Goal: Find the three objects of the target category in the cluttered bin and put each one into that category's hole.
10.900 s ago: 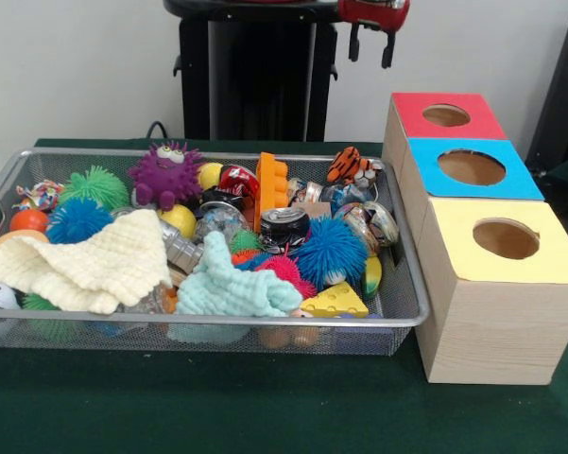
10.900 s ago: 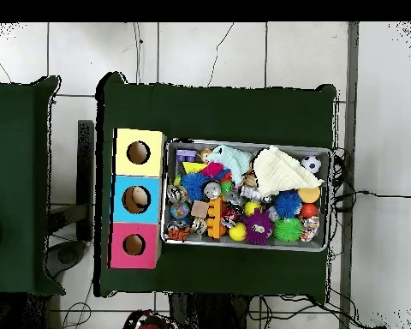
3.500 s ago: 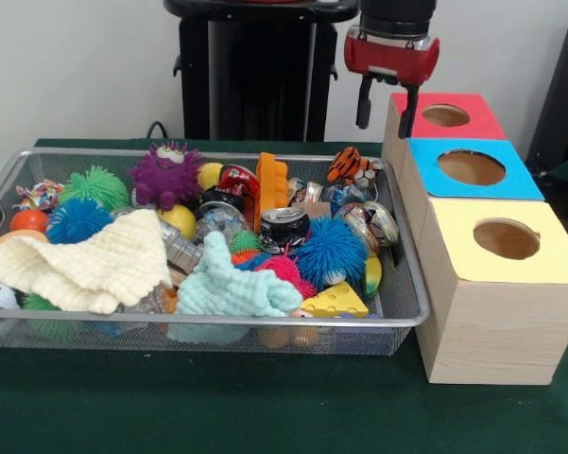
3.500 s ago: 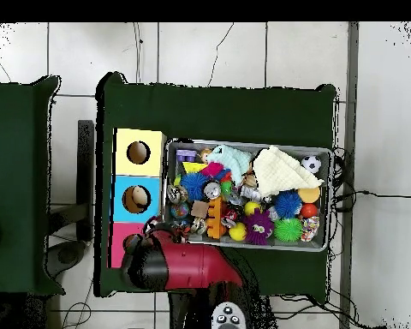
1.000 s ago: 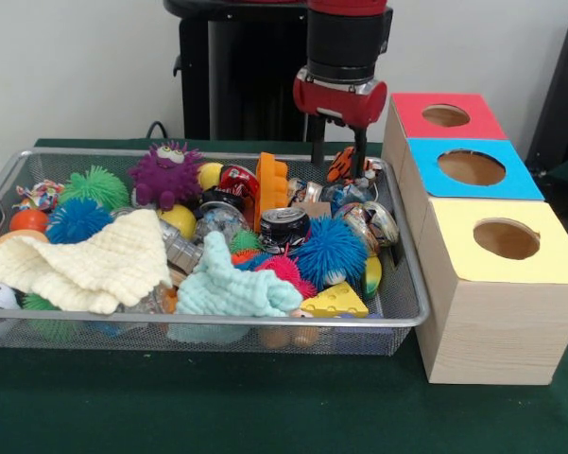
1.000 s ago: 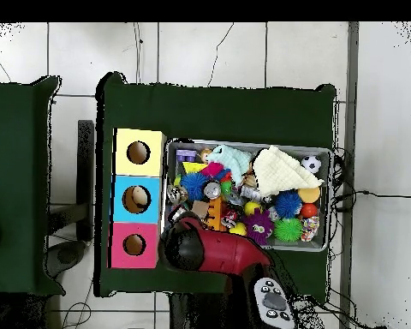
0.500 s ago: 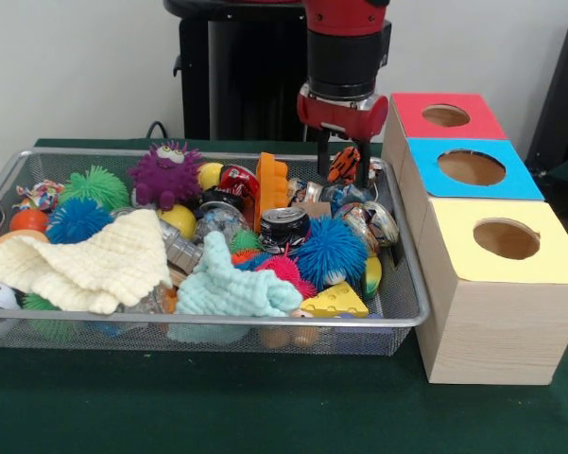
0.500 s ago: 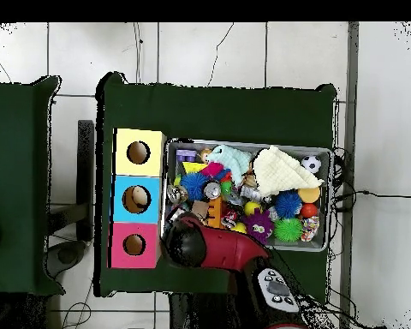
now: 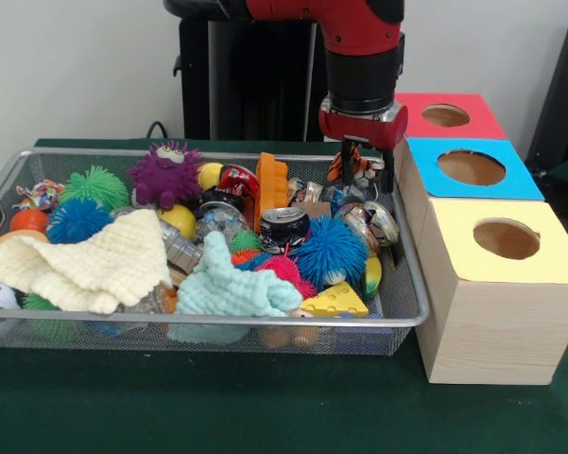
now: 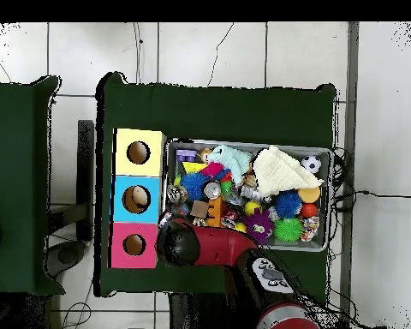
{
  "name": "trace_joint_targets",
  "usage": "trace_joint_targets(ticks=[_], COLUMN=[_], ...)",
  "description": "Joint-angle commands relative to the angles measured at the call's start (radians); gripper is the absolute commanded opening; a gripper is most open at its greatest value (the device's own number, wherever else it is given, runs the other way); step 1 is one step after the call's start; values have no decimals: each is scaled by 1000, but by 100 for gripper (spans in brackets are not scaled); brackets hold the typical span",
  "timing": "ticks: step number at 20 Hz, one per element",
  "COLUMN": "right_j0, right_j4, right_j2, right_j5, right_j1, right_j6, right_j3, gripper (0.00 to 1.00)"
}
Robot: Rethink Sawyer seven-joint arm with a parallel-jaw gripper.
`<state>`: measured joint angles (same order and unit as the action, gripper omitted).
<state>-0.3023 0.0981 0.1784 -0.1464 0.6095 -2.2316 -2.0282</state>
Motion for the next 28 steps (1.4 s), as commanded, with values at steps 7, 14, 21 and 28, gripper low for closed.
trace_joint_targets(ticks=[7, 14, 21, 28], right_j0=[-58, -75, -74, -4], right_j4=[53, 42, 38, 56], right_j2=[141, 130, 125, 37], right_j5=[-134, -245, -310, -296], right_j1=[38, 134, 190, 231], right_j6=[35, 61, 59, -26], right_j3=[-42, -34, -31, -34], gripper=[100, 100, 100, 100])
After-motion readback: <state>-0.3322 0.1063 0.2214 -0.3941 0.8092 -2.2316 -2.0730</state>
